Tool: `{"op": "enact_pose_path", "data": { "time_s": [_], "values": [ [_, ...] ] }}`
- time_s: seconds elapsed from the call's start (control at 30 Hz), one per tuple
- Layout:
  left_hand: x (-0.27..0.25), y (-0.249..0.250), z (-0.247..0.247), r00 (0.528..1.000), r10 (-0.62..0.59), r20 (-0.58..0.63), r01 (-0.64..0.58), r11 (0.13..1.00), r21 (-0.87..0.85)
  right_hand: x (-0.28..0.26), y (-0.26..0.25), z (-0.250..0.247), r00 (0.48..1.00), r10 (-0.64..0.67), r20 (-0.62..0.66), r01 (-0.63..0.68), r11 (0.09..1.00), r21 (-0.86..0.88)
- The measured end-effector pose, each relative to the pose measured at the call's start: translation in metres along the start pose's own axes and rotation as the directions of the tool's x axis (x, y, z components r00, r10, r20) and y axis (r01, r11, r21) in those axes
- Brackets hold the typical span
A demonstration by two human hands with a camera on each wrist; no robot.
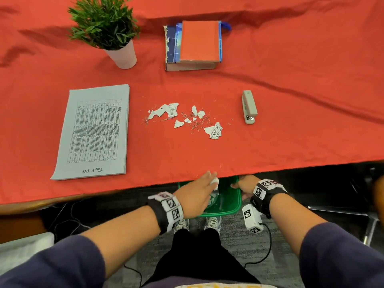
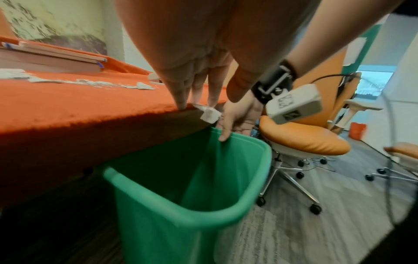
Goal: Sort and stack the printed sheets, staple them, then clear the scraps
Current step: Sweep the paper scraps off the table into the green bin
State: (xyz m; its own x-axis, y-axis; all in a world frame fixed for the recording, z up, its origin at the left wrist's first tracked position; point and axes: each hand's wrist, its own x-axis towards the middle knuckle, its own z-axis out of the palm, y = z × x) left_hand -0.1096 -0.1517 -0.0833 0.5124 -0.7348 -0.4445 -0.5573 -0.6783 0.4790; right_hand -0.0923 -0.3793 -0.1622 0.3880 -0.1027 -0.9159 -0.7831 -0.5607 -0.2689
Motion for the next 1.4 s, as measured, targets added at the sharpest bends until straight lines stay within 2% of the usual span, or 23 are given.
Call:
{"op": "enact_pose_path", "data": {
  "time_s": [0.07,0.13,0.23,0.3,0.37,0.43,0.6,0.77,0.83,0.9,0.93,0.97,1.03,1.1,1.13,1.17,1.3,1.37,1.4],
  "values": [
    [-0.011,0.003,0.006,0.999,0.026,0.032,-0.026,1.000,-0.011,0.002,0.001,-0.001,1.000,-0.008,0.010,0.008,1.000,-0.004],
    [-0.015,0.001,0.002,0.998,-0.008,-0.062,0.006,1.000,-0.024,0.004,0.002,-0.003,1.000,-0.006,0.021,0.006,1.000,-0.024],
    [-0.007,-0.010,-0.009,0.964,-0.197,-0.180,0.192,0.980,-0.044,0.002,0.003,-0.004,1.000,0.004,0.020,-0.004,1.000,0.028],
    [0.006,-0.021,-0.010,0.936,-0.316,-0.155,0.314,0.949,-0.037,0.001,0.001,-0.004,1.000,0.022,0.020,-0.022,1.000,-0.004],
    [0.019,-0.023,-0.003,0.930,-0.349,-0.113,0.353,0.936,0.014,0.000,0.000,-0.002,0.999,0.036,0.014,-0.036,0.999,0.014],
    [0.028,-0.014,0.007,0.949,-0.304,-0.082,0.309,0.948,0.068,0.000,0.000,-0.002,0.999,0.042,0.016,-0.042,0.999,0.035],
    [0.040,0.016,0.025,0.999,-0.051,-0.005,0.052,0.987,0.155,0.007,0.011,-0.003,0.999,0.049,0.023,-0.051,0.996,0.075],
    [0.018,0.015,0.025,0.971,0.180,0.156,-0.198,0.974,0.110,-0.001,0.012,-0.006,0.998,0.065,0.017,-0.067,0.989,0.134],
    [0.004,0.008,0.014,0.978,0.187,0.094,-0.189,0.982,0.012,0.000,0.011,-0.006,0.996,0.084,0.040,-0.089,0.985,0.145],
    [-0.008,-0.005,-0.004,0.994,0.063,-0.094,-0.077,0.984,-0.158,0.002,0.009,-0.008,0.995,0.091,0.031,-0.095,0.985,0.146],
    [-0.012,-0.015,-0.016,0.980,-0.044,-0.196,-0.001,0.974,-0.225,-0.005,0.004,-0.007,0.996,0.089,0.026,-0.092,0.988,0.121],
    [-0.014,-0.027,-0.030,0.945,-0.159,-0.288,0.077,0.958,-0.276,-0.008,0.002,-0.007,0.996,0.087,0.022,-0.089,0.991,0.096],
    [-0.011,-0.057,-0.058,0.826,-0.355,-0.439,0.186,0.905,-0.382,-0.010,0.000,-0.007,0.996,0.092,0.018,-0.093,0.994,0.060],
    [-0.002,-0.095,-0.081,0.697,-0.461,-0.549,0.248,0.874,-0.418,-0.008,0.000,-0.007,0.994,0.112,0.015,-0.113,0.989,0.091],
    [0.004,-0.115,-0.090,0.654,-0.491,-0.575,0.289,0.865,-0.410,-0.008,0.000,-0.006,0.993,0.117,0.011,-0.117,0.987,0.107],
    [0.011,-0.133,-0.096,0.627,-0.531,-0.570,0.347,0.845,-0.406,-0.007,-0.001,-0.006,0.993,0.120,0.011,-0.121,0.988,0.094],
    [0.031,-0.179,-0.103,0.557,-0.714,-0.423,0.594,0.699,-0.398,-0.002,0.001,-0.006,0.994,0.100,-0.034,-0.100,0.995,-0.002],
    [0.039,-0.185,-0.102,0.552,-0.749,-0.367,0.648,0.662,-0.377,-0.004,0.001,-0.007,0.995,0.089,-0.045,-0.091,0.994,-0.053],
    [0.042,-0.184,-0.100,0.569,-0.745,-0.348,0.657,0.666,-0.352,-0.005,0.001,-0.007,0.995,0.085,-0.059,-0.089,0.994,-0.060]
  ]
}}
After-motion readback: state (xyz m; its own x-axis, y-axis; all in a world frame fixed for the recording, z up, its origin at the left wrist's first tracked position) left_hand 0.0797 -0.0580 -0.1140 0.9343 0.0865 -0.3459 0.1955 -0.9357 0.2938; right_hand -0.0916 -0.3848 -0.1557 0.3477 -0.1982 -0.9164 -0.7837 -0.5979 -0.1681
